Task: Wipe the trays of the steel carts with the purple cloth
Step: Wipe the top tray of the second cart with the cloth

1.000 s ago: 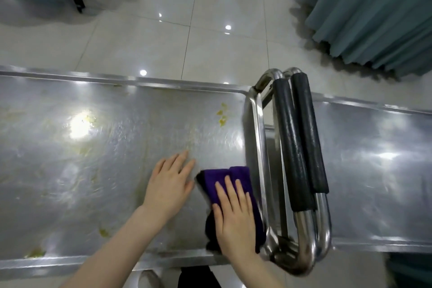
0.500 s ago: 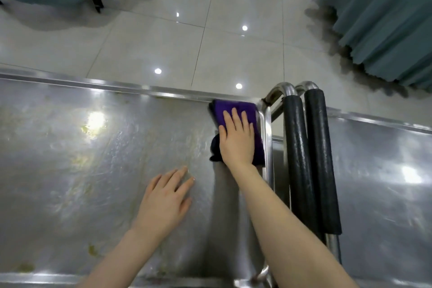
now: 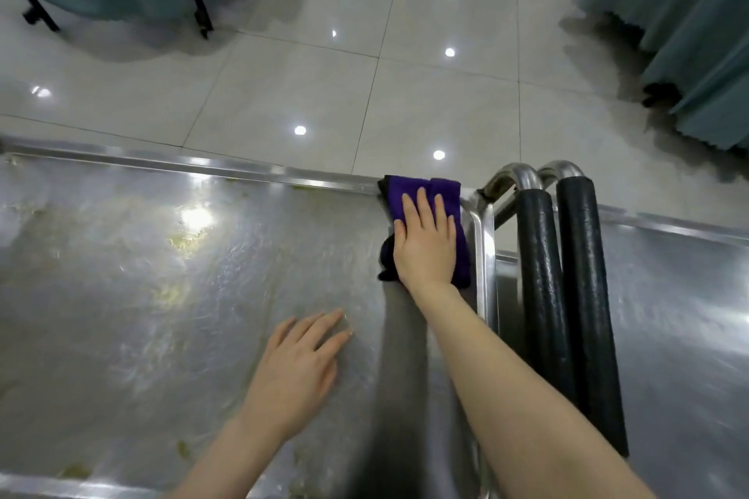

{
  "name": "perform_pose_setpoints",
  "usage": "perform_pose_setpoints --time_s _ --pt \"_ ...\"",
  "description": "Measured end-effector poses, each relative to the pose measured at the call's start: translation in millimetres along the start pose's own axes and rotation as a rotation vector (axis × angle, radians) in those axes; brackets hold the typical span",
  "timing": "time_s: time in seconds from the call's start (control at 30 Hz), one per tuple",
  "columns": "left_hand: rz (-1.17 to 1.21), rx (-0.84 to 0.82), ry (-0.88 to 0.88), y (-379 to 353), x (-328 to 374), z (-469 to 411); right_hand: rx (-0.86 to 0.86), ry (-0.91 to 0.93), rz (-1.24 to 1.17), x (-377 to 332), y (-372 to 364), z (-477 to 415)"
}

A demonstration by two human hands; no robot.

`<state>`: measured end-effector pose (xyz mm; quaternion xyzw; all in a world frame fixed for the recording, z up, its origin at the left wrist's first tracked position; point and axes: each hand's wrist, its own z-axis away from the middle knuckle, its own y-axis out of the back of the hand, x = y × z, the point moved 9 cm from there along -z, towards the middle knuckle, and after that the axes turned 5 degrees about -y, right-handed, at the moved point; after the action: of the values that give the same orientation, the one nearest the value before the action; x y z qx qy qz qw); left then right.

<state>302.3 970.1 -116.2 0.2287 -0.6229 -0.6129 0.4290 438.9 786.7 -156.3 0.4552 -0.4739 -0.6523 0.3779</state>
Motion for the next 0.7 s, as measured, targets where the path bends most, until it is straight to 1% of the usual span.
perform_pose_setpoints --time_s 0.03,0.1,0.2,0.3,0.37,0.4,0.43,0.53,0.6,0.7 --pt "0.014 0.019 0.004 3 -3 2 -0.01 0.04 0.005 -13 -4 -1" --pt "0.033 0.076 0.054 10 -14 8 -0.049 0.18 -0.017 -45 -18 21" --pt "0.045 0.112 0.179 15 -40 28 -0.125 0.437 -0.036 -85 -42 103" --pt "0.04 0.097 0.24 14 -60 44 -0.147 0.636 -0.031 -94 -50 166" --pt "0.013 0.059 0.217 11 -62 43 -0.162 0.707 -0.002 -88 -48 161" --pt "0.002 0.05 0.203 11 -60 41 -0.16 0.707 0.005 -85 -44 148" --pt "0.001 0.051 0.201 12 -59 38 -0.148 0.667 -0.004 -80 -40 129" --pt "0.043 0.091 0.282 18 -64 31 -0.103 0.41 -0.034 -60 -26 46" --pt "0.057 0.107 0.323 19 -70 33 -0.075 0.277 -0.028 -56 -22 4" --pt "0.044 0.091 0.347 15 -78 44 -0.038 0.246 -0.019 -75 -25 1"
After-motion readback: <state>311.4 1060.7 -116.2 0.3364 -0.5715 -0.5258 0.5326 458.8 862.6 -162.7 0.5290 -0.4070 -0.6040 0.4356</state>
